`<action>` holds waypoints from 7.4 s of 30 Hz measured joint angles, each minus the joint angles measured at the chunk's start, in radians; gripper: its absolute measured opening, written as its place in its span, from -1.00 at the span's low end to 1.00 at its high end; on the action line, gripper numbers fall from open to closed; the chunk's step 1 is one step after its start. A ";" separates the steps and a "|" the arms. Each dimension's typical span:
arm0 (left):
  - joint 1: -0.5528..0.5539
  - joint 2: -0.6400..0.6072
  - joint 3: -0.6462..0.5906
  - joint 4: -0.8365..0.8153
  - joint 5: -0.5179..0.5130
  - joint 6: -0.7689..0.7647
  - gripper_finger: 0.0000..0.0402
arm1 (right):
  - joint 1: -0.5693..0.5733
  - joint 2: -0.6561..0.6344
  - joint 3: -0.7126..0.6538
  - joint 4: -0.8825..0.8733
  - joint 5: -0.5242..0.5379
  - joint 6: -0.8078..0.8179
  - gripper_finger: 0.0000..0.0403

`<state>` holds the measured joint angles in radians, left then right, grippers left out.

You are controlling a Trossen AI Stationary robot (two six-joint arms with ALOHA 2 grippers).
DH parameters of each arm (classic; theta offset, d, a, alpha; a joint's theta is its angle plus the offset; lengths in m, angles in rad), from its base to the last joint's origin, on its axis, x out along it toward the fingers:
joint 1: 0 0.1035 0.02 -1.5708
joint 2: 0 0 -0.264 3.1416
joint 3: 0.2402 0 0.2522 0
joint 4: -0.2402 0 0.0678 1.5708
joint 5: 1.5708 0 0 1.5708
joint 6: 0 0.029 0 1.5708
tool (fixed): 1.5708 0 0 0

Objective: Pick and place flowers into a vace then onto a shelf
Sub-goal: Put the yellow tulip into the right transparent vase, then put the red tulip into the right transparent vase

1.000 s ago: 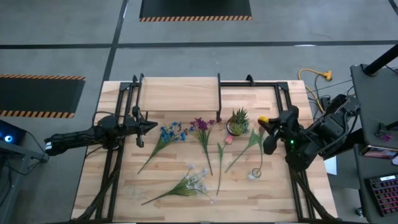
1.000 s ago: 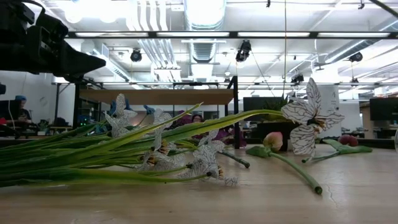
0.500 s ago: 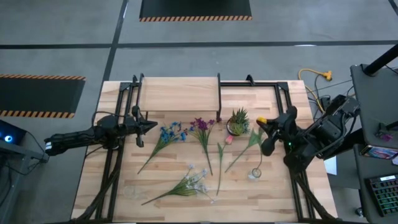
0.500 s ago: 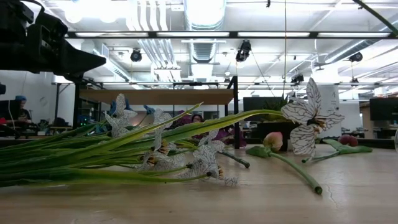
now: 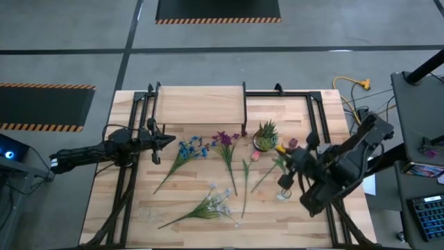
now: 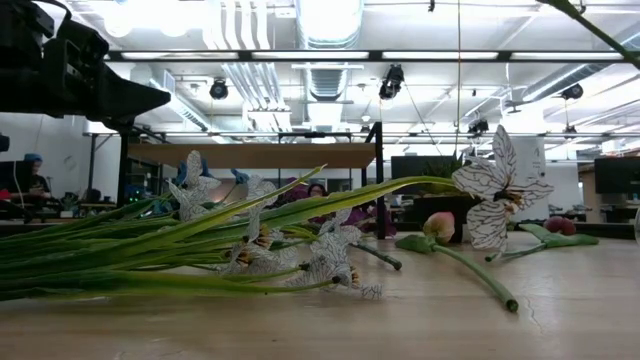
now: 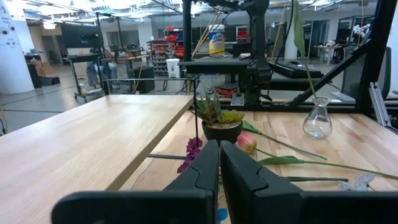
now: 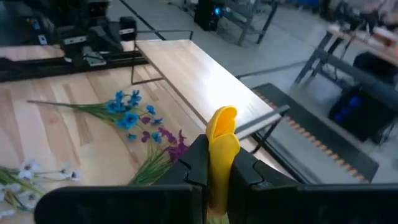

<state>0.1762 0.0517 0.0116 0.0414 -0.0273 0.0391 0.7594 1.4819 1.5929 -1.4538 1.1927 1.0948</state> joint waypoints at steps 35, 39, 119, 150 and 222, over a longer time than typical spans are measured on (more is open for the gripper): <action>0.000 0.000 0.000 0.000 0.001 0.000 -1.00 | 0.080 0.187 0.000 0.004 0.029 0.110 -0.66; 0.000 0.000 0.000 0.000 0.001 0.000 -1.00 | 0.080 0.182 0.000 0.005 -0.012 0.111 -0.44; 0.000 0.000 0.000 0.000 0.001 0.000 -1.00 | 0.180 0.083 -0.119 0.768 -0.331 -0.425 0.11; 0.000 0.000 0.000 0.000 0.001 0.000 -1.00 | -0.168 -0.360 -0.690 1.691 -0.786 -1.312 0.11; 0.000 0.000 0.000 0.112 0.001 0.012 -1.00 | -0.276 -0.616 -0.806 0.324 -0.434 0.771 0.11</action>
<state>0.1764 0.0517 0.0116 0.1538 -0.0265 0.0509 0.4838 0.8655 0.7868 -1.1295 0.7584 1.8659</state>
